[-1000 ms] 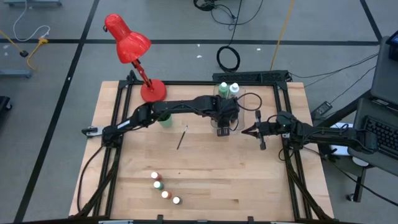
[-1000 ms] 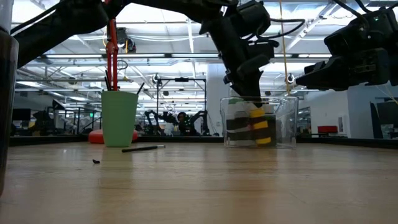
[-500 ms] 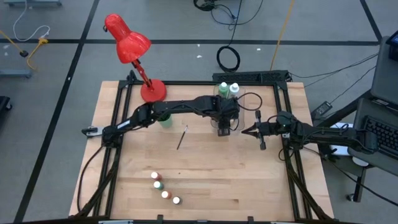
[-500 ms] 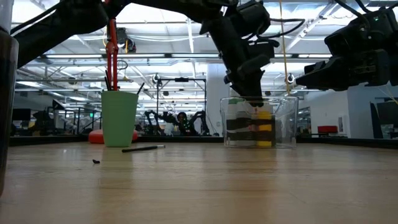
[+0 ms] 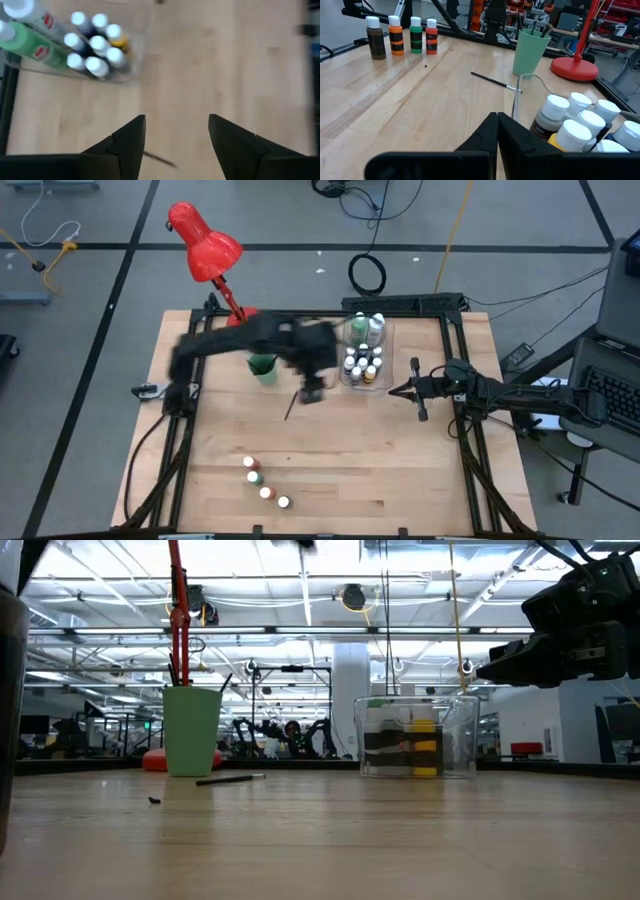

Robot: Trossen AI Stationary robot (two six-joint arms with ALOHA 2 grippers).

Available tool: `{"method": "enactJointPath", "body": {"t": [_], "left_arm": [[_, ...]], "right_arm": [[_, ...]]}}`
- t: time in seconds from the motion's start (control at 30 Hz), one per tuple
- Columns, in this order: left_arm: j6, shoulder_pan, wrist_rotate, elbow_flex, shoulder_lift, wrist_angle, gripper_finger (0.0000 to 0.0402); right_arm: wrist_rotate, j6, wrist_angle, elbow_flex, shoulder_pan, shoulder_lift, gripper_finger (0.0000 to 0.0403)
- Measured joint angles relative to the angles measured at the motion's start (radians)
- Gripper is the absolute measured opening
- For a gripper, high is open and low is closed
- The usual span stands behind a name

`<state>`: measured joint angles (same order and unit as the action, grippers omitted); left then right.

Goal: Pick & Place Paint Supplies
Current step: Put the small black paint bottle into the transparent bin

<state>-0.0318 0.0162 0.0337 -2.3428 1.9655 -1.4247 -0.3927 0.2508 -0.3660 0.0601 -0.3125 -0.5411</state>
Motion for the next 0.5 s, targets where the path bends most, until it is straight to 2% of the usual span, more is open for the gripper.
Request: {"method": "enactJointPath", "body": {"t": [0.07, 0.13, 0.2, 0.27, 0.33, 0.5], "left_arm": [[-0.051, -0.071, -0.049, 0.004, -0.082, -0.014, 0.0209], [-0.116, -0.167, -0.191, 0.054, -0.164, -0.005, 0.0198], [-0.177, -0.280, -0.361, 0.157, -0.248, 0.030, 0.0185], [-0.224, -0.406, -0.523, 0.319, -0.338, 0.130, 0.0171], [-0.233, -0.519, -0.634, 0.509, -0.420, 0.240, 0.0156], [-0.331, -0.678, -0.665, 0.982, -0.612, 0.488, 0.0097]], "right_arm": [[0.000, -0.003, 0.000, 0.000, 0.000, 0.000, 0.0004], [0.000, -0.008, 0.000, 0.000, 0.000, 0.000, 0.0004], [0.000, -0.020, 0.000, 0.000, 0.000, 0.000, 0.0004], [0.000, -0.028, -0.002, 0.000, 0.000, 0.000, 0.0004], [0.000, -0.029, -0.002, 0.000, 0.000, 0.000, 0.0004], [0.000, -0.029, -0.004, 0.000, 0.000, 0.000, 0.0004]]}}
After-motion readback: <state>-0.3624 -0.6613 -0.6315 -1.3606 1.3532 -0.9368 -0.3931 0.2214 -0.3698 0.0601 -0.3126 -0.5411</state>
